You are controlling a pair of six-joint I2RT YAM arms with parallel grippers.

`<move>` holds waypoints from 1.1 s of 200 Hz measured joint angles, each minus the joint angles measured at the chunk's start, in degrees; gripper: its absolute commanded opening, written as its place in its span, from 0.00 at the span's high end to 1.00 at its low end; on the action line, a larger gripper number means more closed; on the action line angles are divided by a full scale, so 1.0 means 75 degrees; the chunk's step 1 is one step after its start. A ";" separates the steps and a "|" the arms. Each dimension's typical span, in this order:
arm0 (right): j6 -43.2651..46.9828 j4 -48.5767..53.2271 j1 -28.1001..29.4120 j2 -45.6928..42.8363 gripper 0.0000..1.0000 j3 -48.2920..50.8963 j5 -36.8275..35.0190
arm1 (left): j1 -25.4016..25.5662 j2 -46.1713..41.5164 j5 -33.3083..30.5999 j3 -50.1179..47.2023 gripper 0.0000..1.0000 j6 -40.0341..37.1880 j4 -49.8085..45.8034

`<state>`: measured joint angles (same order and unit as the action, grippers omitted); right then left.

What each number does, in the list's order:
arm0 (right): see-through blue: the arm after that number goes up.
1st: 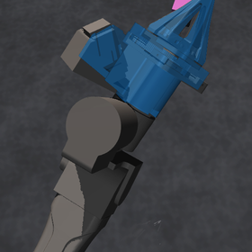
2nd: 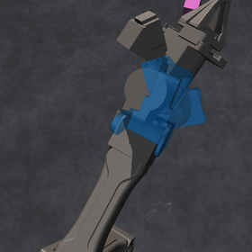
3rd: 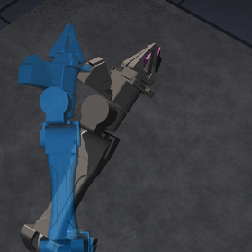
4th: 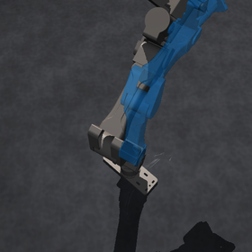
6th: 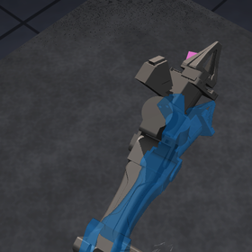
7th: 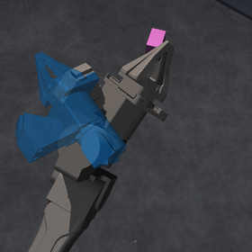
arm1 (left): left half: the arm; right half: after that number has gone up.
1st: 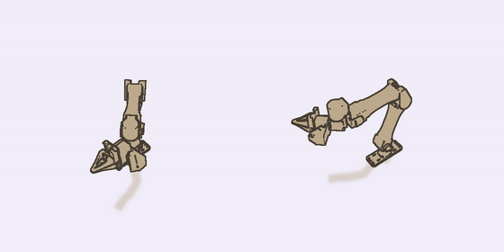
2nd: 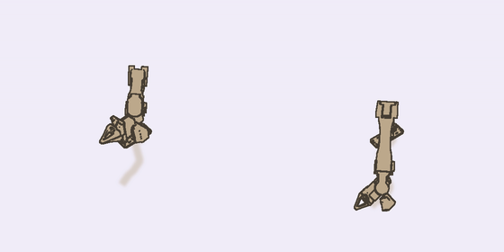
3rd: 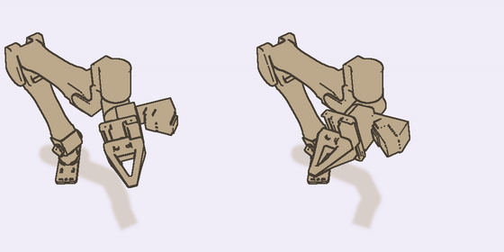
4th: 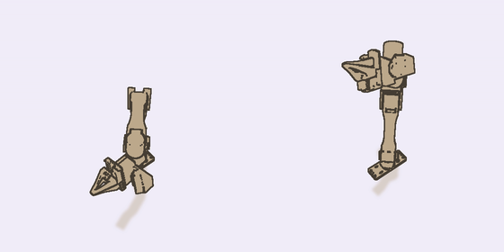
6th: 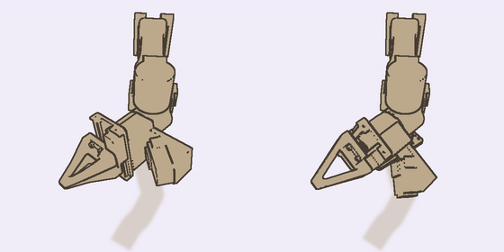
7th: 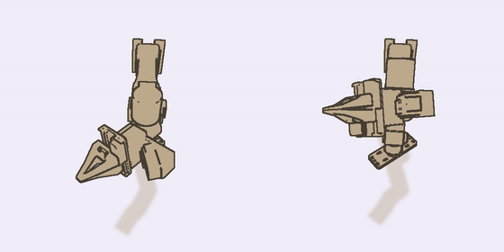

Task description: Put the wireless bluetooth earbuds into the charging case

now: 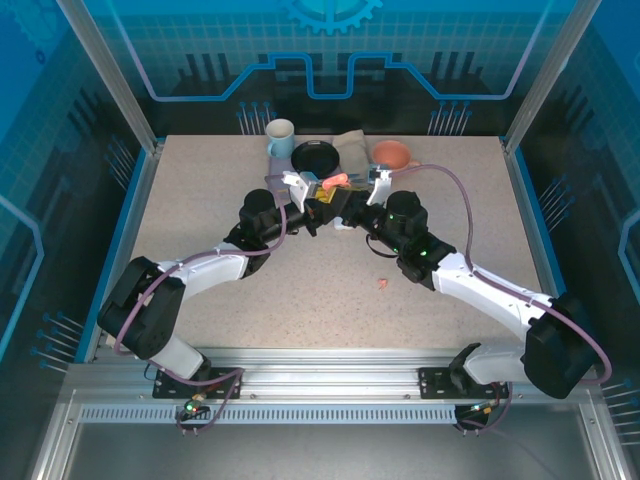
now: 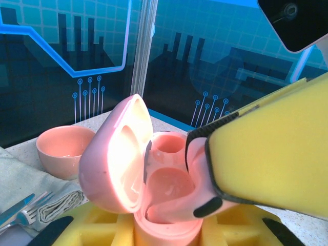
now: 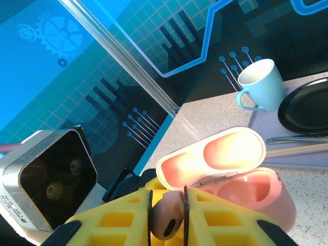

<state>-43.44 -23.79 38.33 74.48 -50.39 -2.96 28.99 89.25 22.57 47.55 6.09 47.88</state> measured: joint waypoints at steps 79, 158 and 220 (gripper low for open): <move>0.0003 0.0571 0.0000 0.0105 0.72 -0.0370 0.0058 | 0.0000 0.0000 -0.0029 0.0000 1.00 0.0000 -0.0003; -0.0055 0.1145 -0.0017 0.0251 0.49 -0.0761 0.0256 | 0.0000 0.0000 -0.0114 0.0000 1.00 0.0003 -0.0187; -0.0146 0.1405 -0.0175 0.0102 0.32 -0.0833 0.0315 | 0.0003 0.0000 -0.0160 -0.0006 1.00 0.0003 -0.0283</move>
<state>-44.53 -13.26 37.01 75.24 -56.64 -0.60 29.02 89.25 21.37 47.51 6.11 45.76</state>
